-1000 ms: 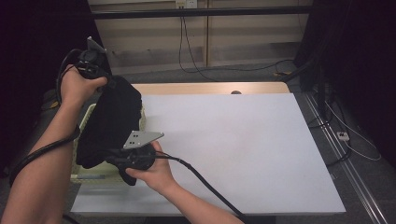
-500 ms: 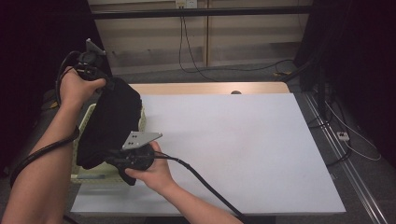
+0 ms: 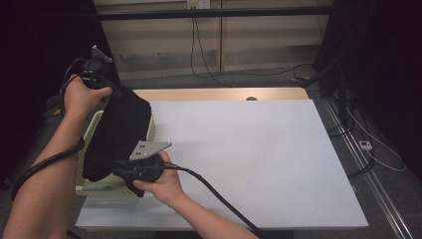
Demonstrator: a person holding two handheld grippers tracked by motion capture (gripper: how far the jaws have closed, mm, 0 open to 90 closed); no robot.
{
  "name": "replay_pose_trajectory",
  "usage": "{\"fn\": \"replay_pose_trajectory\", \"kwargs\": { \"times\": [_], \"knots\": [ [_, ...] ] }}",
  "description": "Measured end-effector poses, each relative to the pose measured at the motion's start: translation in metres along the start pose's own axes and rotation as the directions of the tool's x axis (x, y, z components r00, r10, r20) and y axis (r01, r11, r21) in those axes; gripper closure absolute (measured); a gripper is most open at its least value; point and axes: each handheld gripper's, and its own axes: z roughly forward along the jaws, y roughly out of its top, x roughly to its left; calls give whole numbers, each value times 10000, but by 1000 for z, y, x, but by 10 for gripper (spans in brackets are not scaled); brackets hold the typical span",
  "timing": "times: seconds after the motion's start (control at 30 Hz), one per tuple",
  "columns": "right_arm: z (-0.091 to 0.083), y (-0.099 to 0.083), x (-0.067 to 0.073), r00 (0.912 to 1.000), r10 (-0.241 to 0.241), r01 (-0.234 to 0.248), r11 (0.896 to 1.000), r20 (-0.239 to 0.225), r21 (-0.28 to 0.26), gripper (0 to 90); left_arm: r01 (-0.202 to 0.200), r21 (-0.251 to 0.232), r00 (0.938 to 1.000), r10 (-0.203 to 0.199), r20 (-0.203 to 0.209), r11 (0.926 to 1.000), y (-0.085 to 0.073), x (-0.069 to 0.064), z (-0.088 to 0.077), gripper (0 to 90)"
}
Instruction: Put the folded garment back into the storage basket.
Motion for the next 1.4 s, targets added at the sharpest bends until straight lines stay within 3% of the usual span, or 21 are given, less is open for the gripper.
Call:
{"fn": "replay_pose_trajectory", "kwargs": {
  "times": [1.4],
  "knots": [
    [8,-8,-4,9998,168,-165,9991,-94,385,774,299,158,9996,-299,7,9994,-10,8,16,823]
  ]
}}
